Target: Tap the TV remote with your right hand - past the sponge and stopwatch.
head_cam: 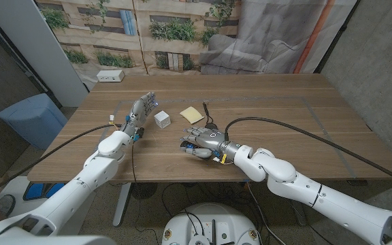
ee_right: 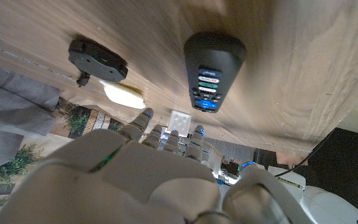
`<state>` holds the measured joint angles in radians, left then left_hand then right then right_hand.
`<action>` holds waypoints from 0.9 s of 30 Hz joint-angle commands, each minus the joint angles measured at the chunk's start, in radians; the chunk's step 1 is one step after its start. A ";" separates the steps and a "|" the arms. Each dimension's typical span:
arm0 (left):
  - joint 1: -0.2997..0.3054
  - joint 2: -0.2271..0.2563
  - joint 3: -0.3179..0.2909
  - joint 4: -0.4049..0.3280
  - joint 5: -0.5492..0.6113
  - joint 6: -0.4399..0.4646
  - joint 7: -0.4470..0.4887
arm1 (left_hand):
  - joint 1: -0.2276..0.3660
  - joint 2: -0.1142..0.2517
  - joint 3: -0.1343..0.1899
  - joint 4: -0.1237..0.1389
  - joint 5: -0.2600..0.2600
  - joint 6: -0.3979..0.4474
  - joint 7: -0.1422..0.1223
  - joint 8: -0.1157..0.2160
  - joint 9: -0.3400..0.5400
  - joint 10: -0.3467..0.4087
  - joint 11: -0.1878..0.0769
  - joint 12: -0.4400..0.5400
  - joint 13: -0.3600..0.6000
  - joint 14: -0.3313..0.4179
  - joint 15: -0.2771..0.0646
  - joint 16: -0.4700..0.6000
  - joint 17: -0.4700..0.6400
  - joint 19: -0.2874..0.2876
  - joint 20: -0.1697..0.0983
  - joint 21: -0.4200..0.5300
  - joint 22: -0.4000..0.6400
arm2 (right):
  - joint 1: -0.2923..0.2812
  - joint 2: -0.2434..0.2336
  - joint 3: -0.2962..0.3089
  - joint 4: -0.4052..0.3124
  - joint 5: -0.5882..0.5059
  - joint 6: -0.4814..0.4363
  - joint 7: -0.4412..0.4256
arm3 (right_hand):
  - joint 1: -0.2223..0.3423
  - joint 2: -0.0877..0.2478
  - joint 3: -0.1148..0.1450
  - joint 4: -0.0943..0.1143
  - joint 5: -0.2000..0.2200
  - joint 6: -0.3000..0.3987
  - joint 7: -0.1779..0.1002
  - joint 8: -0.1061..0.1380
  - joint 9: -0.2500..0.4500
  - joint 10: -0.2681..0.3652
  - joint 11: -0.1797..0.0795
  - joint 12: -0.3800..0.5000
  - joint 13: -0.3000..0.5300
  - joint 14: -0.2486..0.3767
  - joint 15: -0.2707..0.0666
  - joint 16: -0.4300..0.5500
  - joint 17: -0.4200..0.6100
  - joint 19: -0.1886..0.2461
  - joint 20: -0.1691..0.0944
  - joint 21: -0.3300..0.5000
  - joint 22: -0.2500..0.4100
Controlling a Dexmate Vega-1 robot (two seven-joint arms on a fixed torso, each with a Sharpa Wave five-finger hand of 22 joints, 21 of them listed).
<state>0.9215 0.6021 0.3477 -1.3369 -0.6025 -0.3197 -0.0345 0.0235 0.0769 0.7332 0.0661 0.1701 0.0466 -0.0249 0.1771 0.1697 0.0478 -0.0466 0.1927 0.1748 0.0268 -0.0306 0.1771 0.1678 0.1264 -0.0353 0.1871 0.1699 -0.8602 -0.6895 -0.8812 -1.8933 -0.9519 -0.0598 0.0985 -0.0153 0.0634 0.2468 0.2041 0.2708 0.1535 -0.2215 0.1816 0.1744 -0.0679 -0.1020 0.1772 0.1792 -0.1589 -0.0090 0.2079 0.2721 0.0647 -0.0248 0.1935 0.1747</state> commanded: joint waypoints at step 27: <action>-0.013 -0.010 0.017 0.026 -0.001 0.001 -0.013 | -0.006 0.062 0.004 0.003 0.005 0.009 -0.001 0.004 0.004 0.009 0.001 -0.001 0.001 0.007 -0.018 0.000 0.002 0.001 -0.004 0.005 0.002 | -0.007 0.007 -0.023 0.030 -0.004 -0.018 -0.034 | -0.009 0.131 -0.010 -0.001 0.014 0.016 0.001 0.004 0.003 -0.006 0.000 0.011 0.002 -0.001 0.005 0.016 0.008 0.006 0.008 0.010 0.004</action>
<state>0.9013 0.5911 0.3652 -1.3060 -0.5997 -0.3173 -0.0470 0.0235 0.0769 0.7331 0.0661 0.1701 0.0466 -0.0249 0.1771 0.1696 0.0478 -0.0466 0.1927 0.1746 0.0268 -0.0306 0.1771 0.1678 0.1264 -0.0353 0.1872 0.1699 -0.8581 -0.6807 -0.9023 -1.8658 -0.9539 -0.0675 0.0861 -0.0153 0.0634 0.2384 0.2042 0.2787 0.1613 -0.2217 0.1816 0.1743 -0.0805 -0.1001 0.1818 0.1791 -0.1588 -0.0090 0.2154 0.2768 0.0649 -0.0174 0.1934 0.1745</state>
